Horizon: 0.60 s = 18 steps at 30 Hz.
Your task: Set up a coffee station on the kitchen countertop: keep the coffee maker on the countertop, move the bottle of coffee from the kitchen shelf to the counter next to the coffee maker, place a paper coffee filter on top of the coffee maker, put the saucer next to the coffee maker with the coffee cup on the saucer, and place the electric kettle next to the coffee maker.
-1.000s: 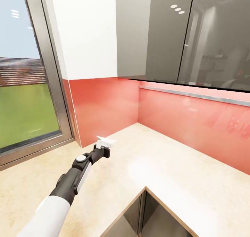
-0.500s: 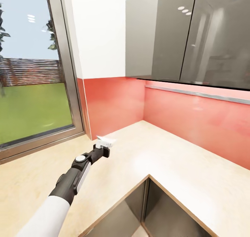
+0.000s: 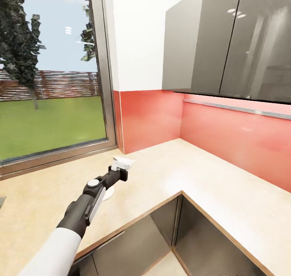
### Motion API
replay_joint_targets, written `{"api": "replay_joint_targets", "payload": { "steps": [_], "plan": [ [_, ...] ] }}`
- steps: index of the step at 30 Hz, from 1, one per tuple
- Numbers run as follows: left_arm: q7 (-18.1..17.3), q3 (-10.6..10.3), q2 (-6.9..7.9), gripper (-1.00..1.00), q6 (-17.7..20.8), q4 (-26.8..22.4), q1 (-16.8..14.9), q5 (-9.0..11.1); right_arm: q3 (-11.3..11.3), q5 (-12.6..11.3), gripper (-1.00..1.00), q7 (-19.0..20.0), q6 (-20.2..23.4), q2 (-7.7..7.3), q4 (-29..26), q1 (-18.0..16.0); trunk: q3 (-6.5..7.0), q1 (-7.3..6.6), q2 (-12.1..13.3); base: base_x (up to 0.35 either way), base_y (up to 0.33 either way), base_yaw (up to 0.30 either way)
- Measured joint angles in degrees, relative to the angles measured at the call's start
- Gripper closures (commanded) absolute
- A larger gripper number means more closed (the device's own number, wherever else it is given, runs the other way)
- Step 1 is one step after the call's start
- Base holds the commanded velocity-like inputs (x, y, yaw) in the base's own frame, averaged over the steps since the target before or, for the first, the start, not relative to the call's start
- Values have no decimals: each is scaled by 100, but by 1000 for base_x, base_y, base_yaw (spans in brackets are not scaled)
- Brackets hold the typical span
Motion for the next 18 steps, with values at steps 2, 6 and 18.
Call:
{"api": "replay_joint_targets", "payload": {
  "steps": [2, 6, 18],
  "plan": [
    [7, 4, 3, 100, 35, -210, 0, -4, 0, 0, -100, 0, 0, 0, 0, 1, 7, 0, 0, -338, -136, 255],
    [16, 7, -1, 100, 65, -500, 0, -8, 0, 0, -100, 0, 0, 0, 0, 2, 20, 0, 0, -338, -137, 255],
    [30, 16, 15, 100, 63, -573, 10, -16, 0, 0, -100, -1, 0, 0, 0, 4, 77, 0, 0, -338, -138, 237]
  ]
}}
